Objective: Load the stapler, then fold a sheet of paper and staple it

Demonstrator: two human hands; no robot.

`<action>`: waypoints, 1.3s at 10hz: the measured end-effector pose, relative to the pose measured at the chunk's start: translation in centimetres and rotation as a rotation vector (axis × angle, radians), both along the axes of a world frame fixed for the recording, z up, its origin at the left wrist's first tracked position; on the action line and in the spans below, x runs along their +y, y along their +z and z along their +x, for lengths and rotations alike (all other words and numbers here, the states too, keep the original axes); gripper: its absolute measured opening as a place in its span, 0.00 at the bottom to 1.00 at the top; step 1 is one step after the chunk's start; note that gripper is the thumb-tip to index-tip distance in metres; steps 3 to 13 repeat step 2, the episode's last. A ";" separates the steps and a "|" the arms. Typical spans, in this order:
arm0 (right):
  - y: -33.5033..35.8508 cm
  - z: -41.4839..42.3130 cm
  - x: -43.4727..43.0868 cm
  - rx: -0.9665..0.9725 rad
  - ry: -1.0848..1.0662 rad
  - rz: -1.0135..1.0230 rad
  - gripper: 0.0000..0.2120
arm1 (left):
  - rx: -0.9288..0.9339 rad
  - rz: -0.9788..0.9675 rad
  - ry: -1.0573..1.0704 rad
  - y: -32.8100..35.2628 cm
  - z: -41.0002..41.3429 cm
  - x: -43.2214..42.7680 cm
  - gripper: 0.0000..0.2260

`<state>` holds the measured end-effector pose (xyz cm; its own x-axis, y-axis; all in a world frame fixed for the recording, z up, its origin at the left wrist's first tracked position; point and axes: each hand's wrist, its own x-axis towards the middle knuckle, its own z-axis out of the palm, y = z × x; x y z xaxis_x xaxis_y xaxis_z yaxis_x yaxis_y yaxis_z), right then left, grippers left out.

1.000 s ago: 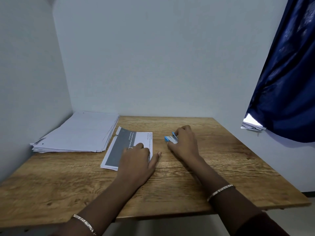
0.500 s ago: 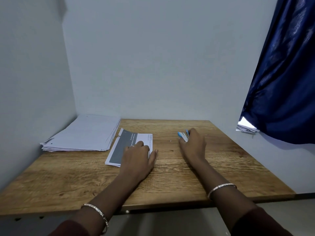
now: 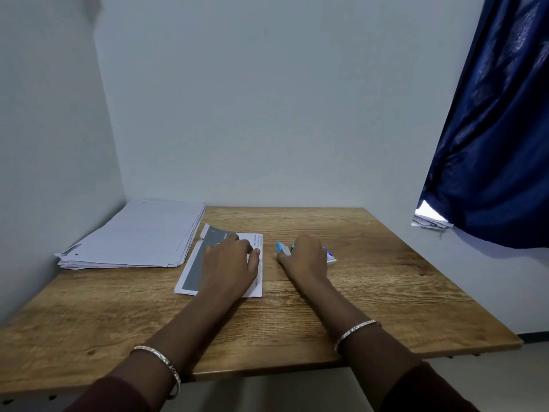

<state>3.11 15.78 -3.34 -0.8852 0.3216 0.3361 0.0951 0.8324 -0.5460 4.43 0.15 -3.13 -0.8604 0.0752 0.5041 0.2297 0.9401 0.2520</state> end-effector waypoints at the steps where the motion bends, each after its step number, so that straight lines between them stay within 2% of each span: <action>1: 0.2 0.4 0.0 -0.038 0.017 -0.002 0.26 | -0.009 0.007 -0.010 0.2 -0.2 0.1 0.16; 2: 1.3 0.3 0.8 0.022 0.004 0.002 0.26 | 0.007 0.049 -0.026 1.3 -1.1 0.2 0.15; 13: 1.3 0.3 0.8 0.022 0.004 0.002 0.26 | 0.007 0.049 -0.026 1.3 -1.1 0.2 0.15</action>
